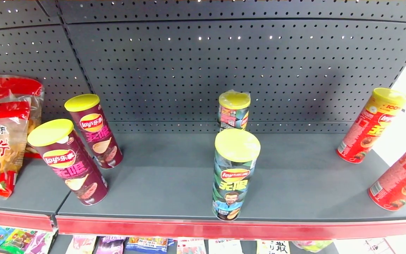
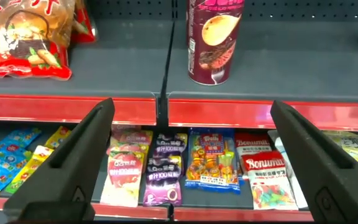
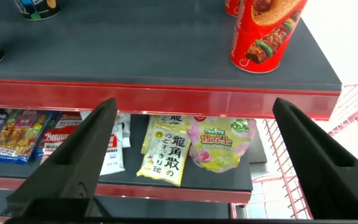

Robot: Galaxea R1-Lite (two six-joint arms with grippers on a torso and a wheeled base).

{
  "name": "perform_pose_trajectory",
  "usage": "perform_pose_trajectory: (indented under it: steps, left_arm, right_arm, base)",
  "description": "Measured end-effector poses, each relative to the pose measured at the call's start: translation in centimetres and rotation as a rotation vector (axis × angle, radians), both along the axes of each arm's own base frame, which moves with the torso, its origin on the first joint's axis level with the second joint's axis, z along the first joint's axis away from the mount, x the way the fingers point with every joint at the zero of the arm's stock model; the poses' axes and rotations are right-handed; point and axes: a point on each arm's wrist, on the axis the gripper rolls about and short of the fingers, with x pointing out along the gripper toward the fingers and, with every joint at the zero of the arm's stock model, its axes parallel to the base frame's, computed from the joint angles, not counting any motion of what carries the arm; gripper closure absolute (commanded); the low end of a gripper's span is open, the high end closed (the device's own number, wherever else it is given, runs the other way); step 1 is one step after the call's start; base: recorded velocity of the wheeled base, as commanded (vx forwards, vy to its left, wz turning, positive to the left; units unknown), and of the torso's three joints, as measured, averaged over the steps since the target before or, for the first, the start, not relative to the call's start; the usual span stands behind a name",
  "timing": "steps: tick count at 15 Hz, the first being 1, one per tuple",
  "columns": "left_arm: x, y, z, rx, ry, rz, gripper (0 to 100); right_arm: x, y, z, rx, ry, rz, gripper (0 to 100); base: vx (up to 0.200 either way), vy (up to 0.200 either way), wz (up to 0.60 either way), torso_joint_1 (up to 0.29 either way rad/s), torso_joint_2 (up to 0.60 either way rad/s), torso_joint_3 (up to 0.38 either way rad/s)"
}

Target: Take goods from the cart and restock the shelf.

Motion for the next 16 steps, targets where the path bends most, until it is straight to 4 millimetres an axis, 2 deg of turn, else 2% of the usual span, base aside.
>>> perform_pose_trajectory:
  steps: [16]
  left_arm:
    - [0.00, 0.00, 0.00, -0.001, 0.000, 0.000, 0]
  right_arm:
    - [0.00, 0.00, 0.00, 0.002, 0.000, 0.001, 0]
  base:
    - [0.000, 0.000, 0.00, 0.000, 0.00, 0.000]
